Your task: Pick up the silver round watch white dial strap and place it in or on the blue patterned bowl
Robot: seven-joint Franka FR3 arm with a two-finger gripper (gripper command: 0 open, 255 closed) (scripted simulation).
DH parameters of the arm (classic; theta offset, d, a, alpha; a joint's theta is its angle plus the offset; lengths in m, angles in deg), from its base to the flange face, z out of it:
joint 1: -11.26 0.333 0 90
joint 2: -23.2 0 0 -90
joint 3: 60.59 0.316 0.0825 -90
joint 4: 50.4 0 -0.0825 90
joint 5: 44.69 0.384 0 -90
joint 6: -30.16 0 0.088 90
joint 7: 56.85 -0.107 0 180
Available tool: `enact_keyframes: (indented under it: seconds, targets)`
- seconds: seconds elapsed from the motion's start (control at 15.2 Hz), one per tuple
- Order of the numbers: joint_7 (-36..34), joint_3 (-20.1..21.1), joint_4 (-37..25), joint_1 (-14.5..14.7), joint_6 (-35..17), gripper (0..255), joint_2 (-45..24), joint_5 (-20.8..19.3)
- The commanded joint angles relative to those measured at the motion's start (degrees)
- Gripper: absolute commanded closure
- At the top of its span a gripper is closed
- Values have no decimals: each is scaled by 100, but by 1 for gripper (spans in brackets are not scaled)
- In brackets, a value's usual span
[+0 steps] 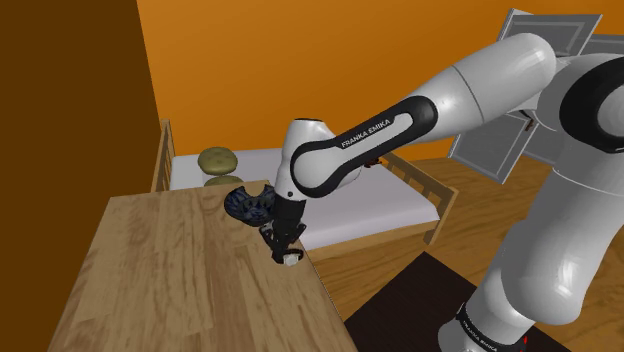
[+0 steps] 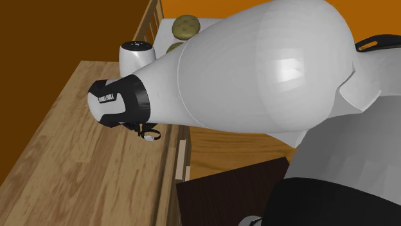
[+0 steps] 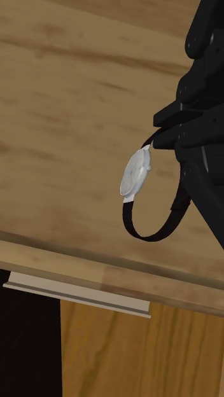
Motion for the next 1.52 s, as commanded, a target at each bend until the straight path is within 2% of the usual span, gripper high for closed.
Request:
enact_keyframes:
  seconds: [0.0,1.45]
  targets:
    - [-16,-7,-34,-10,121,255,83,1]
    - [-342,-109,-925,-92,1784,255,899,-55]
